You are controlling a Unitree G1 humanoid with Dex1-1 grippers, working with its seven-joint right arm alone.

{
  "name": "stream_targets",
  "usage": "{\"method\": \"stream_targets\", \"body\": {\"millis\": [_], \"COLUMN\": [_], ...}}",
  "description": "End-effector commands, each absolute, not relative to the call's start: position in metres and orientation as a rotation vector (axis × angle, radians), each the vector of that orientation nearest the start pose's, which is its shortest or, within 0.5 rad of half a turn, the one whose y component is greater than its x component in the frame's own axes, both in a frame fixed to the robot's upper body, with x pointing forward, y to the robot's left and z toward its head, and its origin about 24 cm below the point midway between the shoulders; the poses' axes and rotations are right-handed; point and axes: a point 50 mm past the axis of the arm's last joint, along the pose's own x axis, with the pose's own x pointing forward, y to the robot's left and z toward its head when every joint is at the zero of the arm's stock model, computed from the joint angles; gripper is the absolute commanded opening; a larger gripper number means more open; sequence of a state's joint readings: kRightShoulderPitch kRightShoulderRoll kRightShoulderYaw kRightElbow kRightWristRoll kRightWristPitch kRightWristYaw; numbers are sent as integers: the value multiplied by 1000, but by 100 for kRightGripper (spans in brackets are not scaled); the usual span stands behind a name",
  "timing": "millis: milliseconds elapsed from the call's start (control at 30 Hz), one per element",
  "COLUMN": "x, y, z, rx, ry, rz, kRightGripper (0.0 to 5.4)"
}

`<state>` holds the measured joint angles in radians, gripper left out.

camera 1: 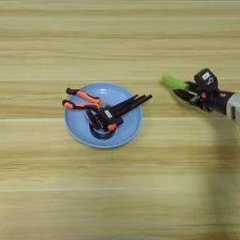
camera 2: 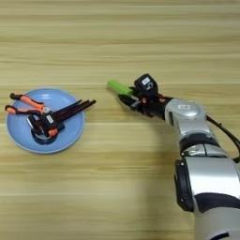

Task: Move the objects on the table

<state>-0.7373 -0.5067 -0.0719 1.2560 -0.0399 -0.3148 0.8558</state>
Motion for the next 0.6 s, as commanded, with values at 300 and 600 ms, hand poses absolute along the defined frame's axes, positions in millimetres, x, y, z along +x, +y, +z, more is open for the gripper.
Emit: {"method": "stream_targets", "body": {"millis": [300,600], "x": [354,351], "y": [-267,-266], "z": [88,84], "rx": [-414,-431], "ry": [244,274], "rz": [594,645], "kRightGripper": [151,151]}}
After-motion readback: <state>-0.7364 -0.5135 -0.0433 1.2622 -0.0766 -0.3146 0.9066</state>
